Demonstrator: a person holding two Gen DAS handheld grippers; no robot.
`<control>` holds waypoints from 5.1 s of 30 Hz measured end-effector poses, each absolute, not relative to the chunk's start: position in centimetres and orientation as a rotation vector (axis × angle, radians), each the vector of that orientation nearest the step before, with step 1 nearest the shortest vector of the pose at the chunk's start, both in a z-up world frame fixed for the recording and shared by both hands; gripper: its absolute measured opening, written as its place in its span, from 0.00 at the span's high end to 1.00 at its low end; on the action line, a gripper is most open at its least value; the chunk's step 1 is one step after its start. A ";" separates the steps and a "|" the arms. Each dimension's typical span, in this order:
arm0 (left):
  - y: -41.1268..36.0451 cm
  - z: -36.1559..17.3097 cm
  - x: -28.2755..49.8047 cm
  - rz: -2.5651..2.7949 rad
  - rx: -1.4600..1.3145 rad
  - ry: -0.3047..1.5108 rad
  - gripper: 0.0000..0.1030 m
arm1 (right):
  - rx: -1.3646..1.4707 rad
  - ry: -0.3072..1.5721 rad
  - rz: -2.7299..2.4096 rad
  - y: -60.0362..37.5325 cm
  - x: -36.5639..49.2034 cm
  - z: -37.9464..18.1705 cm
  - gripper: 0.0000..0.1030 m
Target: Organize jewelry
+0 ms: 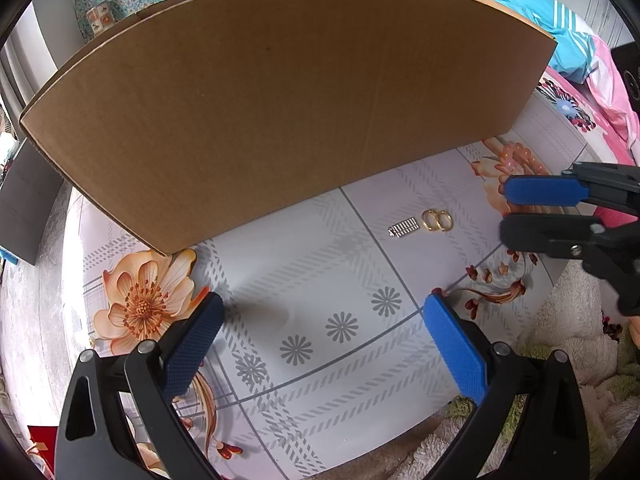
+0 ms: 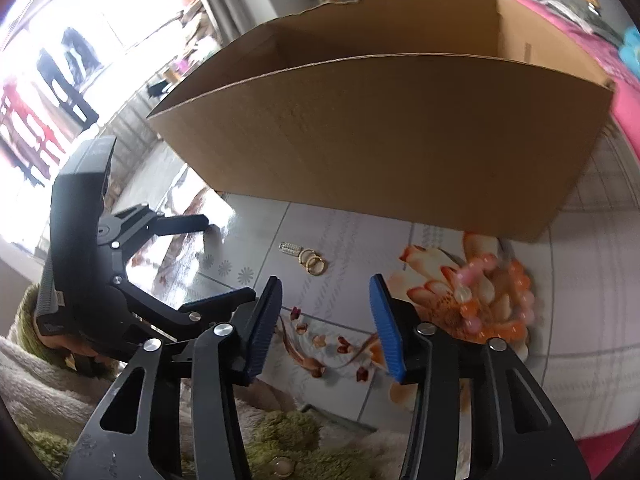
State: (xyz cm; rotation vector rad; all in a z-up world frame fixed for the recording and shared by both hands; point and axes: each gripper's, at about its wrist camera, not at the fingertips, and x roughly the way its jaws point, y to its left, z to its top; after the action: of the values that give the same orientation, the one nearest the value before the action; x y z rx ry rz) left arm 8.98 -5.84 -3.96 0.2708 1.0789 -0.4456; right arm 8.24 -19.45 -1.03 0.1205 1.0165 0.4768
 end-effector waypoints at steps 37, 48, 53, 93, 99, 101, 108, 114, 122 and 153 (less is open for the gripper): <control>-5.9 -4.1 9.1 -0.451 0.276 1.084 0.05 | -0.057 0.981 0.580 -18.5 9.9 -1.5 0.92; -8.0 -1.8 8.2 -0.539 0.319 0.914 0.24 | 0.117 0.951 0.489 -22.8 8.2 -0.8 0.93; -9.9 -1.5 8.1 -0.594 0.369 0.891 0.42 | 0.121 0.953 0.486 -24.2 7.3 -0.8 0.90; -12.3 -3.1 8.6 -0.736 0.512 0.897 0.91 | 0.140 0.942 0.459 -23.1 7.4 -0.8 0.79; -12.0 -3.1 8.5 -0.724 0.492 0.898 0.91 | 0.138 0.940 0.452 -23.2 7.3 -0.7 0.79; -11.8 -3.0 8.5 -0.724 0.482 0.900 0.91 | 0.137 0.940 0.451 -23.2 7.3 -0.6 0.79; -10.7 -2.0 8.5 -0.710 0.428 0.890 0.91 | 0.123 0.941 0.459 -22.7 7.3 -0.6 0.79; -9.7 -0.9 8.2 -0.686 0.390 0.877 0.91 | 0.064 0.948 0.469 -21.2 8.0 -1.1 0.79; -8.9 -0.5 7.9 -0.658 0.355 0.888 0.91 | -0.043 0.948 0.466 -18.9 8.4 -1.8 0.79; -8.2 0.7 7.3 -0.623 0.308 0.864 0.91 | -0.030 0.896 0.398 -18.8 7.2 -1.0 0.92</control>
State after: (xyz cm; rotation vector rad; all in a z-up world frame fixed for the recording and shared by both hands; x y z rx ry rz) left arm 7.27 -8.24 0.74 0.3077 0.8642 -0.6231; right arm 7.20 -18.80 -0.99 -0.0296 0.8961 0.3980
